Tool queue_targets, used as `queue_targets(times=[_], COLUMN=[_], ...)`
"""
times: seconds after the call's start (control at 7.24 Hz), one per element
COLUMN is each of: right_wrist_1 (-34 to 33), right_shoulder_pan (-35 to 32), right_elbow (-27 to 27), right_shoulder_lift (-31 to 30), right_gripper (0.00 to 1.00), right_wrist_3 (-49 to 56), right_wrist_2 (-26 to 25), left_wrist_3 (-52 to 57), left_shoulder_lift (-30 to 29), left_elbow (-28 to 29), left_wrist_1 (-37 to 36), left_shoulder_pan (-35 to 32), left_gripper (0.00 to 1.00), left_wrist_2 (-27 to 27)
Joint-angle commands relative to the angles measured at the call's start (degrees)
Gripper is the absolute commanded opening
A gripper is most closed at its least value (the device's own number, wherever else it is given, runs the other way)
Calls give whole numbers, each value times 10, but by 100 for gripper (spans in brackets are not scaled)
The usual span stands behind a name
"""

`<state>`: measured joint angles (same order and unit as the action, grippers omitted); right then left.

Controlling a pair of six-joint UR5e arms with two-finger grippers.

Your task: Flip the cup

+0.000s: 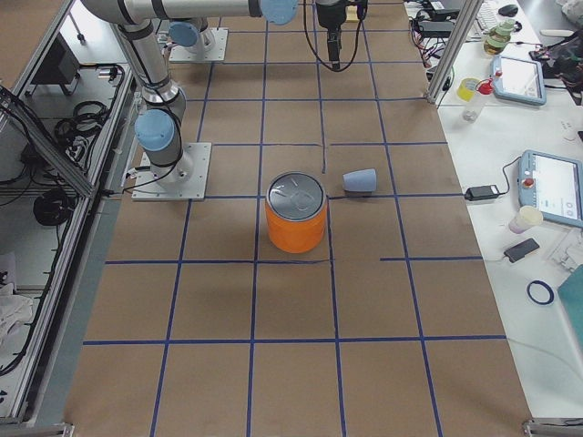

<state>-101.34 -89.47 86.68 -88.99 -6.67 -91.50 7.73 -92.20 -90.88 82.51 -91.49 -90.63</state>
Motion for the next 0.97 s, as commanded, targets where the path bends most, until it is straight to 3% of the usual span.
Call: queue_targets(times=[0.0,0.69,0.83], right_wrist_1=[0,3,29], right_shoulder_pan=[0,2,2], right_elbow=[0,1,0], right_shoulder_lift=[0,-4,-4], right_gripper=[100,100,100], right_wrist_3=[0,4,4], right_wrist_2=[-3,6,9], left_wrist_3=[1,0,0], left_shoulder_lift=[0,0,0], left_elbow=[1,0,0], left_wrist_1=[-1,-1,-1], left_shoulder_pan=[0,0,0], left_gripper=[100,100,100], left_wrist_2=[0,0,0])
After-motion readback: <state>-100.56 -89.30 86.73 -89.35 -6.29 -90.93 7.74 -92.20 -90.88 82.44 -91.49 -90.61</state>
